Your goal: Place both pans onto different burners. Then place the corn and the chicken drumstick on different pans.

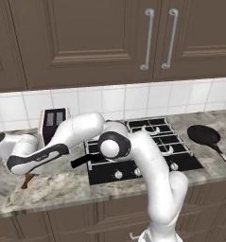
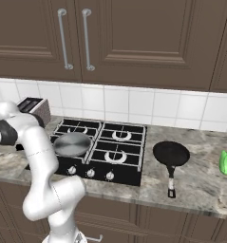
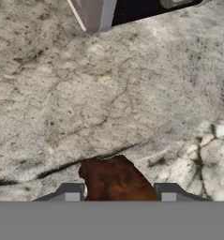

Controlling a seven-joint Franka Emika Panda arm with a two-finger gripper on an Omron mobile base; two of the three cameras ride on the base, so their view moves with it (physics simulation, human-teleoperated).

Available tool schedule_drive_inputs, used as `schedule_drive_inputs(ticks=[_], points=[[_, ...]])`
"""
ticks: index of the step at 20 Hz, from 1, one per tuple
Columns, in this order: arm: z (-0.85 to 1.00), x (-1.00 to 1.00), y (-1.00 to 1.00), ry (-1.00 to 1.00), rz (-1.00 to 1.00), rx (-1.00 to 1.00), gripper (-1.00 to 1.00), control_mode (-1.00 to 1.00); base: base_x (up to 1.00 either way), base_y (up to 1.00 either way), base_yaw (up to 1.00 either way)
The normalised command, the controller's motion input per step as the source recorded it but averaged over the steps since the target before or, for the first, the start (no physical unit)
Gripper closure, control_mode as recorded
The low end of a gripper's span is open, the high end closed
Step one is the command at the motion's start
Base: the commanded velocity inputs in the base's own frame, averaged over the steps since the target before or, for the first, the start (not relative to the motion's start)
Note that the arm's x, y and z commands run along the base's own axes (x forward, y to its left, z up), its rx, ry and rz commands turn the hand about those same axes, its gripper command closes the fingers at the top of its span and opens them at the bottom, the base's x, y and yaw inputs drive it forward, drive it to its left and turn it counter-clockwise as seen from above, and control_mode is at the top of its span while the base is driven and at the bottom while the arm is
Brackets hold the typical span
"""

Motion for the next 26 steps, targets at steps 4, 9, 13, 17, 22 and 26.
schedule_drive_inputs(ticks=[4, 9, 13, 17, 22, 26], points=[[0.27, -0.11, -0.69, -0.1, -0.06, 0.0, 1.0, -1.0, 0.0, 0.0, 0.0], [0.26, -0.07, -0.64, -0.09, -0.02, 0.0, 1.0, -1.0, 0.0, 0.0, 0.0], [0.12, -0.17, -0.47, -0.08, 0.0, 0.0, 1.0, -1.0, 0.0, 0.0, 0.0], [0.23, -0.16, -0.36, -0.08, -0.01, 0.0, 1.0, -1.0, 0.0, 0.0, 0.0], [0.41, -0.19, -0.3, -0.1, 0.0, 0.0, 1.0, -1.0, 0.0, 0.0, 0.0], [0.51, -0.09, -0.33, -0.11, 0.0, 0.02, 1.0, -1.0, 0.0, 0.0, 0.0]])
